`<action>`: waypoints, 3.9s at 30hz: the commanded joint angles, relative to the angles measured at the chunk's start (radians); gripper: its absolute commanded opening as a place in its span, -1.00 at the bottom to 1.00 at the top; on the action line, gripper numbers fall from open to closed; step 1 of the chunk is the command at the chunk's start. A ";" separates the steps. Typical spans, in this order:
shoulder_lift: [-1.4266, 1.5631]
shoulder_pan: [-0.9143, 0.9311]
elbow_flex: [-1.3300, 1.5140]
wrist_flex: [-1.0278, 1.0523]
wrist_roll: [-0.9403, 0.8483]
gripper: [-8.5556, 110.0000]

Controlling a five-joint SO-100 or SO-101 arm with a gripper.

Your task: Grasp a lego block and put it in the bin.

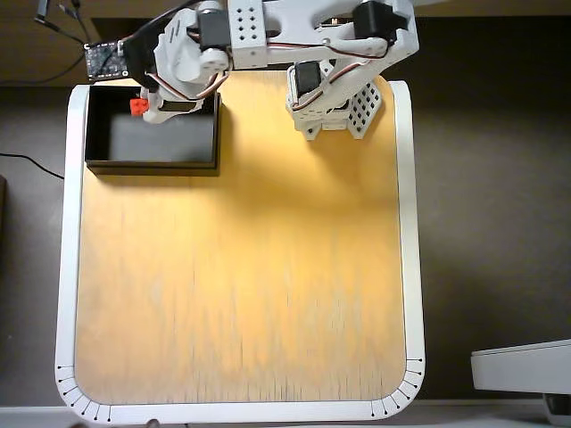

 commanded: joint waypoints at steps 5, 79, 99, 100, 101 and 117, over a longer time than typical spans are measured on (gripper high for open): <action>-0.106 0.026 -0.117 -0.124 0.003 -0.85; 0.630 -1.336 -0.005 -0.270 -0.192 -0.86; 1.034 -1.525 0.773 -0.270 -0.221 -0.86; 1.049 -1.529 0.801 -0.268 -0.224 -0.86; 1.066 -1.532 0.830 -0.268 -0.229 -0.86; 1.190 -1.552 1.152 0.083 -0.268 -0.86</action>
